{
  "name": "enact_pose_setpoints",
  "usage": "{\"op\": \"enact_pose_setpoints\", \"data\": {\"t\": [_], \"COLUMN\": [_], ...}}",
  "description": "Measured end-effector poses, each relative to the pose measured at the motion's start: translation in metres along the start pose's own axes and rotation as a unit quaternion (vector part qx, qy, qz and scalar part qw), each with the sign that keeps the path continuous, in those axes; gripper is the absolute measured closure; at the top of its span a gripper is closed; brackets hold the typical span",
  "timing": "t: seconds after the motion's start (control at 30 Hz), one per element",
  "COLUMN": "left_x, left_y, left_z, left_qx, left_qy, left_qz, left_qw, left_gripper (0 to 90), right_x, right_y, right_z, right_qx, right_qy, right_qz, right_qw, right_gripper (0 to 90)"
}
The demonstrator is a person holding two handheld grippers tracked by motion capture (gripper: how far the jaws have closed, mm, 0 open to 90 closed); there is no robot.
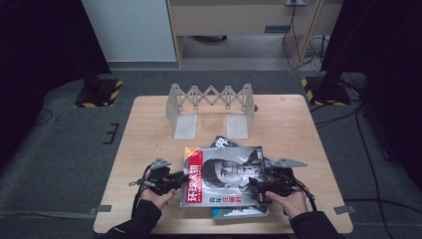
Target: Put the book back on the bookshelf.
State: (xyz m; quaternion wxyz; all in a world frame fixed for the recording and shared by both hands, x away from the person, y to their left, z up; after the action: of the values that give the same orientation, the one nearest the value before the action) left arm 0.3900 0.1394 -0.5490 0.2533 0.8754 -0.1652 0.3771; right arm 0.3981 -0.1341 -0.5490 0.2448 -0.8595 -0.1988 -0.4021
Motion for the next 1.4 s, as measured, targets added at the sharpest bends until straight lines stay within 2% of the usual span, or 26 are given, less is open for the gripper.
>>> {"op": "enact_pose_setpoints", "data": {"t": [0.13,0.47,0.57,0.67,0.73,0.8,0.9,0.97,1.1,1.23,1.3,1.4], "left_x": [0.002,0.008,0.011,0.011,0.009,0.005,-0.002,-0.006,-0.009,-0.01,-0.01,-0.008], "left_y": [-0.002,-0.007,-0.009,-0.009,-0.007,-0.006,-0.005,-0.005,-0.002,0.004,0.007,0.007], "left_z": [0.002,0.007,0.009,0.008,0.006,0.003,-0.002,-0.003,-0.001,0.003,0.004,0.005], "left_qx": [-0.001,0.003,0.004,0.002,0.003,0.006,0.007,0.003,-0.011,-0.027,-0.036,-0.03], "left_qy": [0.005,0.018,0.023,0.029,0.029,0.027,0.02,0.014,0.005,-0.001,-0.005,-0.006], "left_qz": [-0.006,0.004,0.0,-0.002,-0.007,-0.007,-0.019,-0.033,-0.042,-0.047,-0.046,-0.05], "left_qw": [1.0,0.9998,0.9997,0.9996,0.9996,0.9996,0.9996,0.9993,0.999,0.9985,0.9983,0.9983], "left_gripper": [67.7,71.1,71.4,68.4,62.9,58.2,51.4,47.2,43.7,43.5,48.3,49.7], "right_x": [0.001,0.004,0.005,0.005,0.006,0.005,0.003,0.002,0.001,0.0,-0.001,0.0], "right_y": [0.001,0.003,0.004,0.005,0.005,0.005,0.004,0.004,0.003,0.003,0.003,0.003], "right_z": [0.001,0.004,0.006,0.007,0.006,0.006,0.004,0.003,0.002,0.002,0.002,0.002], "right_qx": [0.001,-0.003,-0.007,-0.008,-0.007,-0.007,-0.008,-0.009,-0.01,-0.011,-0.013,-0.014], "right_qy": [0.001,0.003,0.004,0.004,0.009,0.008,0.006,0.006,0.006,0.003,0.003,0.004], "right_qz": [0.002,0.004,0.006,0.004,0.001,-0.001,-0.007,-0.01,-0.014,-0.016,-0.018,-0.019], "right_qw": [1.0,1.0,1.0,1.0,0.9999,0.9999,0.9999,0.9999,0.9998,0.9998,0.9998,0.9997], "right_gripper": [16.2,16.3,16.5,16.9,16.9,16.9,16.9,16.9,16.9,16.9,16.9,16.9]}}
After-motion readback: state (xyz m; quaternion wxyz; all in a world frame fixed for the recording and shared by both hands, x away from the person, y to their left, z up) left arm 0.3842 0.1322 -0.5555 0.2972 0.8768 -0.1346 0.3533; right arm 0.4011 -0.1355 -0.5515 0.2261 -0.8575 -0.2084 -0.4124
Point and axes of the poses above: each handheld gripper's, and its own axes: z roughly forward along the jaws, x roughly out of its top, y roughly to its right, the point moved 10 cm from there along z, roughly forward along the jaws, and after that the axes turned 4 degrees about y, right-handed, at the moved point
